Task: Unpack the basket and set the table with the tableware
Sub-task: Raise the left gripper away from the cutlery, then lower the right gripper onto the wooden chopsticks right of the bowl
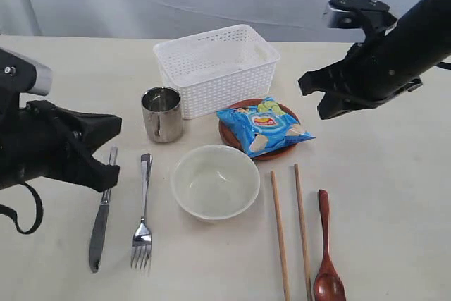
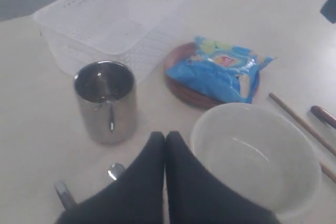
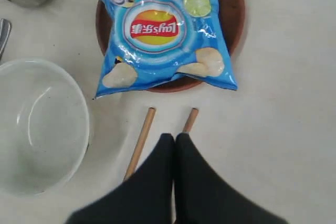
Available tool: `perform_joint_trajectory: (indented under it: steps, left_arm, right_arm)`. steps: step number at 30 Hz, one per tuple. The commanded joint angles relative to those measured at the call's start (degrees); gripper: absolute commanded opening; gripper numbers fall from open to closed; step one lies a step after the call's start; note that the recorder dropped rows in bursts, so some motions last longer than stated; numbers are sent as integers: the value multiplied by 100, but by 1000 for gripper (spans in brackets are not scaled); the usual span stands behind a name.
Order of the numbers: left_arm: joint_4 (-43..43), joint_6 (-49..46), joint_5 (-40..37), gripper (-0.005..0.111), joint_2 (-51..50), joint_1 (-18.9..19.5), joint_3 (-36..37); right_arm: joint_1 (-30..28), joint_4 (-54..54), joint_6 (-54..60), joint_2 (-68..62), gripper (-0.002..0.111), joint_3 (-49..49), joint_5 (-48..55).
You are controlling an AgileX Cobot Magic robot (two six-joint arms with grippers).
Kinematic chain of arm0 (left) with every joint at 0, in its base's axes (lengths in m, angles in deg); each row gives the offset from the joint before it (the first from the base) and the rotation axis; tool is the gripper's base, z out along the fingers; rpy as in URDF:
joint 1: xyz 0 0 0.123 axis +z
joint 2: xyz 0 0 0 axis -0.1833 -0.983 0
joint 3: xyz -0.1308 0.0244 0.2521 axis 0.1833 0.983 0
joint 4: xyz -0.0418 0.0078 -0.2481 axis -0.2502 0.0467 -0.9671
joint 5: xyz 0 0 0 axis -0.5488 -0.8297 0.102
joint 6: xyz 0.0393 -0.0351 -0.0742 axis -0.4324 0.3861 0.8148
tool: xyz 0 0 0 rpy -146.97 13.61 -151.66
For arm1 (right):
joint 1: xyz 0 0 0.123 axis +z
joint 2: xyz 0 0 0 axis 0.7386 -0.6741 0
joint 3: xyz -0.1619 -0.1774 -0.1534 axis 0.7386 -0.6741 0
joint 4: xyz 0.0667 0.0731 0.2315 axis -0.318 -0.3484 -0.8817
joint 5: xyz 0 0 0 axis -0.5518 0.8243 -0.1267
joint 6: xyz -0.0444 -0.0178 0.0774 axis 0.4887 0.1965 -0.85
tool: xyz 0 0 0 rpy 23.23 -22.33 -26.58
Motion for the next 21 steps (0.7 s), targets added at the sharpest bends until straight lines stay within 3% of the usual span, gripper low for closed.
perform_joint_trajectory:
  steps: [1,5,11,17,21]
  left_arm:
    - [166,230,232,0,53,320,38]
    - [370,497,810,0,-239,723,-153]
    - [1990,2116,1388,0,-1176,1104,-681]
    - [2026,1858,2491,0,-974,1118,-221]
    - [1897,1668,2358,0,-755,1118,124]
  right_arm:
    - [54,153,-41,138,0,-21,-168]
    - [54,387,-67,166,0,-21,-168]
    - [54,387,-67,166,0,-21,-24]
    - [54,387,-213,166,0,-21,463]
    - [54,365,-388,230,0,-281,611]
